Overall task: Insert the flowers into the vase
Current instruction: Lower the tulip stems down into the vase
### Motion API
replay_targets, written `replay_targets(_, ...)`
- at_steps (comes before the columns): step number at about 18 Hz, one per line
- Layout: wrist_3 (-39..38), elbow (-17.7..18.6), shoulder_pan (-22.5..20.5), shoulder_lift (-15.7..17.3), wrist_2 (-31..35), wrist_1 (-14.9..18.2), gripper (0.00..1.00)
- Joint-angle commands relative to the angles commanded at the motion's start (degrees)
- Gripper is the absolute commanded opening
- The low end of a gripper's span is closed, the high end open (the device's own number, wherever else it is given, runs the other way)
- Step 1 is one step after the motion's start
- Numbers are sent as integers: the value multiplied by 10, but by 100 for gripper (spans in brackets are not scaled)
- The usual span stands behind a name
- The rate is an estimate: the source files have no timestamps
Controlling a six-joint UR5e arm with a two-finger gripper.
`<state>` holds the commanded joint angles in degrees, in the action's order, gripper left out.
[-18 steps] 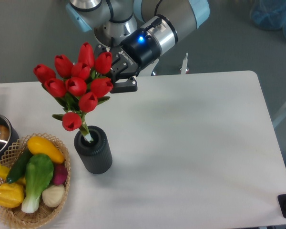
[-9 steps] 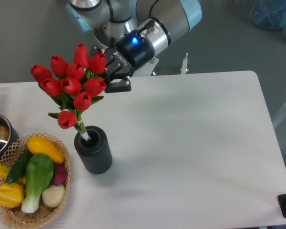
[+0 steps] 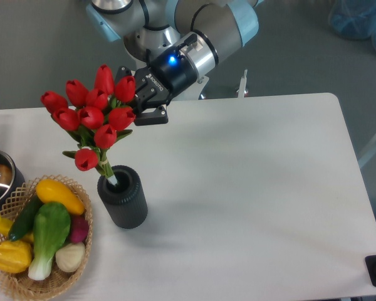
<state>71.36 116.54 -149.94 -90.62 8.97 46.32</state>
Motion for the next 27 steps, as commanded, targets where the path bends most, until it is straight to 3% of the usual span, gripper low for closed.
replay_targets(7, 7, 8, 9, -8, 2, -1, 15)
replay_targets(11, 60, 33, 10, -11, 3, 0, 15)
replay_targets(14, 62, 32, 21, -17, 41, 0, 16)
replay_targets(19, 64, 30, 27, -36, 45, 0, 20)
replay_targets(27, 65, 26, 33, -66, 44, -1, 33)
